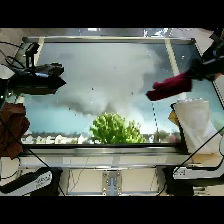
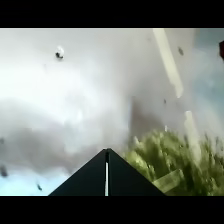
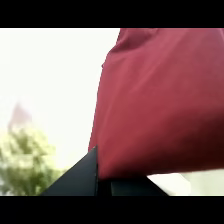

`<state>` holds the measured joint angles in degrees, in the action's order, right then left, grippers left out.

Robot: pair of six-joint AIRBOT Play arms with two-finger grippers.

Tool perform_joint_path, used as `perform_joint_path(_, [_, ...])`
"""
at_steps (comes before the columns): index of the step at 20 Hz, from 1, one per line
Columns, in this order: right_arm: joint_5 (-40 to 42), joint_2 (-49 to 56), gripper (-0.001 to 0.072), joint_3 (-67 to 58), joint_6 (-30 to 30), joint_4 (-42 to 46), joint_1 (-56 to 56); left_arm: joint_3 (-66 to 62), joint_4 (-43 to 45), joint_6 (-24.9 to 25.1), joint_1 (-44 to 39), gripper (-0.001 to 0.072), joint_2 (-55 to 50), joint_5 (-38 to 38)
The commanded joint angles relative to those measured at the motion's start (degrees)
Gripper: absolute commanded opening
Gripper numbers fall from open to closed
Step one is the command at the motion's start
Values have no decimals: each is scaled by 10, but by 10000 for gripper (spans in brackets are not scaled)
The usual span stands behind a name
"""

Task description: Fold the shirts.

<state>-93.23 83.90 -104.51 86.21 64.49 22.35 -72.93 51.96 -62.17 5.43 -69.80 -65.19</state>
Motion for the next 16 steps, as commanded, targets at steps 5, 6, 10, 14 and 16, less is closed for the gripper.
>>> perform_joint_path(5, [-106, -152, 10, 119, -64, 108, 249, 0, -19, -10, -1, 14, 0, 0])
perform_joint_path(6, [-90, -182, 10, 179, -70, 110, 275, 0, -20, -11, -1, 14, 0, 0])
perform_joint_path(10, [-9, -286, 10, 447, -116, 125, 370, 0, -41, -11, -1, 13, 0, -3])
perform_joint_path(14, [78, -326, 48, 591, -122, 146, 427, 0, -45, -11, -1, 14, 0, -5])
perform_joint_path(16, [66, -326, 498, 584, -111, 135, 431, 0, -45, -11, -1, 14, 0, -5])
